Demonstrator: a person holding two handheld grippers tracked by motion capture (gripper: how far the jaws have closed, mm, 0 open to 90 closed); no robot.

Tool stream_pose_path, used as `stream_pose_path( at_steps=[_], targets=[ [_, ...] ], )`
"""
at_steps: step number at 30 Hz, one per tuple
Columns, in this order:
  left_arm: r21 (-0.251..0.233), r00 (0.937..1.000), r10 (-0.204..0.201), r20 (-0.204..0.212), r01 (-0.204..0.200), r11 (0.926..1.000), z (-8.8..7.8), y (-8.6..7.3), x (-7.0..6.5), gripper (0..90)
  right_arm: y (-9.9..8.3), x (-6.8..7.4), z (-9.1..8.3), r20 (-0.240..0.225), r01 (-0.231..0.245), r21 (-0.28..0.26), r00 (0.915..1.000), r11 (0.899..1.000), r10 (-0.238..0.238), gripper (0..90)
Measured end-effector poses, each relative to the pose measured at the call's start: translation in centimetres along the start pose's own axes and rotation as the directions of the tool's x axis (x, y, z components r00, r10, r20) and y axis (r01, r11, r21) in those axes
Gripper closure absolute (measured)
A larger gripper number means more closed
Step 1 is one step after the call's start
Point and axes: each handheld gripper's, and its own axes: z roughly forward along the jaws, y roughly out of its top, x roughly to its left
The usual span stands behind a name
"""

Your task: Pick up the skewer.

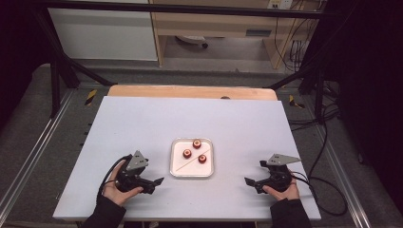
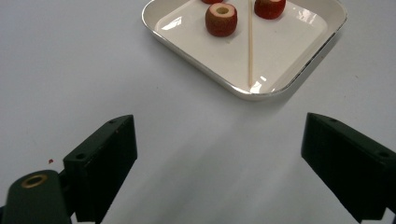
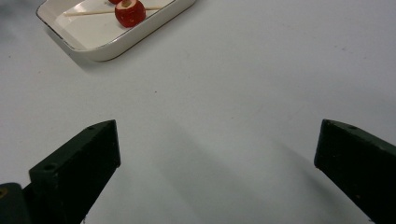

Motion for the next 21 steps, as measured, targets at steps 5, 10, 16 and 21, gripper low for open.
stream_pose_path(
  at_steps=[5, 10, 16, 21],
  targets=[
    [0.008, 1.0, 0.008, -0.002, -0.008, 0.9999, 0.5, 1.2, -0.5, 11.9, 0.0, 0.0, 0.0, 0.001, 0.0, 0.001, 1.0, 1.0, 0.0, 0.9],
    [0.021, 0.9999, 0.012, 0.004, -0.012, 0.9997, 1.5, 2.4, -0.9, 12.9, 0.0, 0.0, 0.0, 0.001, 0.0, 0.002, 1.0, 1.0, 0.0, 0.9],
    [0.043, 0.9999, 0.007, 0.011, -0.007, 0.999, 2.9, 4.0, -1.2, 15.2, 0.0, 0.0, 0.0, 0.0, 0.002, 0.005, 1.0, 1.0, -0.002, 0.9],
    [0.055, 0.9998, 0.013, 0.013, -0.013, 0.9984, 3.7, 4.7, -1.3, 19.0, 0.0, 0.0, 0.1, -0.001, -0.002, 0.008, 1.0, 1.0, 0.002, 0.9]
  ],
)
